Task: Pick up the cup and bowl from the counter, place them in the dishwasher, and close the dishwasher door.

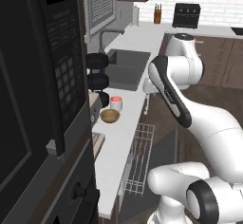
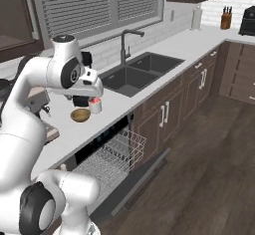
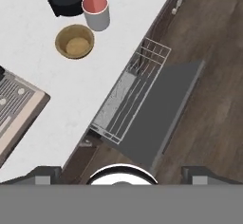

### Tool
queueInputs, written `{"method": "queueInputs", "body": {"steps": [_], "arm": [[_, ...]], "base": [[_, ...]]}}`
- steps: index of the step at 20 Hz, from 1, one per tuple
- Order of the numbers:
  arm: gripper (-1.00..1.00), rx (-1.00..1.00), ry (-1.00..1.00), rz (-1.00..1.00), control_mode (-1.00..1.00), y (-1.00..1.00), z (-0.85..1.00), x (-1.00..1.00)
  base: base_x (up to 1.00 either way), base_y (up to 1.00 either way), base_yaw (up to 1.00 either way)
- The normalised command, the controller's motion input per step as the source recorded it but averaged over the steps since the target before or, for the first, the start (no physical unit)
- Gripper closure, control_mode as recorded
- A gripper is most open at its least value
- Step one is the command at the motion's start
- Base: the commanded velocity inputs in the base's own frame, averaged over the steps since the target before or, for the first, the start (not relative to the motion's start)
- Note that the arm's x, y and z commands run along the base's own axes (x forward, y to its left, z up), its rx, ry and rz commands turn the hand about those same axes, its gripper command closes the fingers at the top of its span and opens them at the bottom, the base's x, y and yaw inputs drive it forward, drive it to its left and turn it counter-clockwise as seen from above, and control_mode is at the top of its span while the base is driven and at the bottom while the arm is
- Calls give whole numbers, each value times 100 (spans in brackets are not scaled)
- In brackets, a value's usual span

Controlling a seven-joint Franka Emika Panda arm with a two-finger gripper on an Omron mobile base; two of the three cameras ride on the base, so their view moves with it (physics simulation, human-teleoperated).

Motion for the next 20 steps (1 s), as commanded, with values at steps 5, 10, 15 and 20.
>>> {"method": "queueInputs", "body": {"steps": [5,10,15,20], "arm": [[-100,0,8,-15,-100,0,-6,60],[-100,4,7,-11,-100,0,-25,95],[-100,8,2,-13,-100,0,-57,99],[-100,9,0,-10,-100,1,-58,73]], "base": [[0,0,0],[0,0,0],[0,0,0],[0,0,0]]}}
